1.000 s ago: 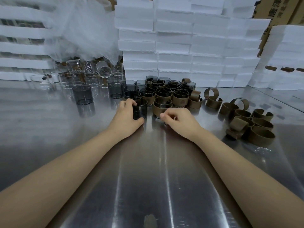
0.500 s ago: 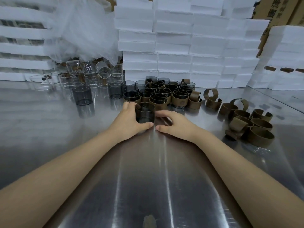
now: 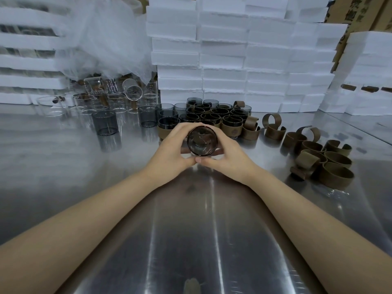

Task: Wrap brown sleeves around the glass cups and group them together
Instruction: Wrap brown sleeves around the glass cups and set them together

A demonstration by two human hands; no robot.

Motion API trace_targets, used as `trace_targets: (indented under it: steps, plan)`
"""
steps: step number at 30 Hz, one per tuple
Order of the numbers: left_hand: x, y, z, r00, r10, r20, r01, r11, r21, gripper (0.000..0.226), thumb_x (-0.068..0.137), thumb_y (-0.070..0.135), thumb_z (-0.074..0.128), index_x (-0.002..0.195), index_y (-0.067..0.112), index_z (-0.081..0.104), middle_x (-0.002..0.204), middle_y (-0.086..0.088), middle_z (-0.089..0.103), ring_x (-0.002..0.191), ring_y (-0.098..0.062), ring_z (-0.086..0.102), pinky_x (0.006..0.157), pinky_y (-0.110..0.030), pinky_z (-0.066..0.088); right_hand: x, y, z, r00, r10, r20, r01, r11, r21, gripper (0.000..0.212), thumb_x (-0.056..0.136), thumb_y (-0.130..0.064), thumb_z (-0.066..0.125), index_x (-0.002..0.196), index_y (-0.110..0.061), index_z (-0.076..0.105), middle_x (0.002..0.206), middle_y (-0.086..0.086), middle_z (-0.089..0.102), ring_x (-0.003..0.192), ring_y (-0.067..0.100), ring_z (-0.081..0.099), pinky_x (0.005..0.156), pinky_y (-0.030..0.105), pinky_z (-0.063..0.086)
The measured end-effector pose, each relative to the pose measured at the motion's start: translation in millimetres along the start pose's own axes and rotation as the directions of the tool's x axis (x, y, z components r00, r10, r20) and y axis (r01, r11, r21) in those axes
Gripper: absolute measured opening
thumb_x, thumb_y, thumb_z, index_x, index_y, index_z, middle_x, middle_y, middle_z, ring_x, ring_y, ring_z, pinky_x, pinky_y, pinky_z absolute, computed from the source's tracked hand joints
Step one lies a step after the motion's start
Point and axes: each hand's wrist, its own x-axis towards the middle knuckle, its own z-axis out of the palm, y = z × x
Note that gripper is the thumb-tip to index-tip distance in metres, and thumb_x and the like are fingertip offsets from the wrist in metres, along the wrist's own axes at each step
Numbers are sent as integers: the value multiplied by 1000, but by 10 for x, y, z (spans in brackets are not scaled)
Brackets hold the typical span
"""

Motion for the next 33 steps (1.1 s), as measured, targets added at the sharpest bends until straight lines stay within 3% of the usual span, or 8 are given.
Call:
trace_targets:
  steps: [6, 11, 14, 17, 21, 28, 31, 33]
  plan:
    - [-23, 19, -3, 993, -88, 84, 94, 993, -75, 74, 83, -7, 59, 147, 23, 35, 138, 24, 43, 130, 13, 38, 107, -11, 34, 7, 14, 3, 999, 33, -20, -32, 999, 15, 78, 78, -20, 80, 144, -26, 40, 135, -12, 54, 124, 1, 51, 106, 33, 44]
    - [-41, 18, -39, 986, -108, 125, 120, 988, -94, 68, 94, -2, 55, 151, 18, 26, 139, 32, 34, 127, 26, 28, 104, -1, 24, 6, 20, 7, 998, 66, 1, -66, 997, 38, 80, 78, -16, 78, 144, -34, 36, 135, -17, 54, 124, 0, 51, 106, 35, 45]
    - [-33, 26, -44, 986, -124, 115, 139, 982, -130, 59, 98, -1, 49, 150, 18, 30, 144, 26, 37, 132, 19, 31, 112, -12, 27, 12, 38, 3, 996, 89, 9, -90, 993, 72, 81, 77, -12, 79, 145, -30, 38, 135, -15, 55, 125, -1, 51, 108, 35, 43]
    - [-25, 36, -56, 986, -149, 69, 159, 970, -184, 46, 102, 3, 41, 145, 20, 43, 145, 16, 45, 134, 7, 40, 114, -30, 36, 13, 46, -4, 994, 107, 28, -110, 989, 97, 85, 75, -6, 80, 146, -26, 38, 136, -10, 55, 126, 3, 51, 109, 38, 42]
    - [-9, 50, -60, 981, -192, 20, 191, 953, -237, 29, 103, 13, 43, 125, 22, 61, 127, 4, 61, 120, -10, 57, 103, -42, 49, 1, 29, -1, 997, 72, 34, -74, 995, 61, 83, 71, -2, 78, 143, -25, 44, 133, -9, 58, 122, 4, 55, 106, 38, 45]
    - [6, 38, -52, 974, -225, 22, 223, 942, -249, 5, 97, 23, 59, 98, 19, 57, 101, 1, 60, 93, -12, 60, 87, -49, 55, -6, -32, 31, 994, -4, 106, 15, 994, -104, 82, 68, -7, 77, 142, -26, 45, 125, -8, 57, 112, 8, 56, 96, 37, 50]
    - [2, 34, -37, 968, -251, 12, 248, 943, -223, 19, 91, 30, 66, 94, 23, 49, 103, 0, 60, 102, -16, 59, 86, -41, 56, -13, -76, 57, 992, -26, 121, 43, 989, -141, 83, 68, -10, 77, 143, -25, 44, 122, -11, 54, 108, 7, 54, 95, 33, 50]
    - [-4, 39, -36, 966, -257, -8, 250, 944, -218, 26, 87, 33, 70, 88, 28, 45, 94, 12, 61, 97, -11, 60, 81, -24, 52, -14, -92, 67, 992, -29, 126, 50, 986, -160, 84, 68, -14, 77, 143, -28, 43, 122, -11, 54, 107, 7, 54, 92, 35, 51]
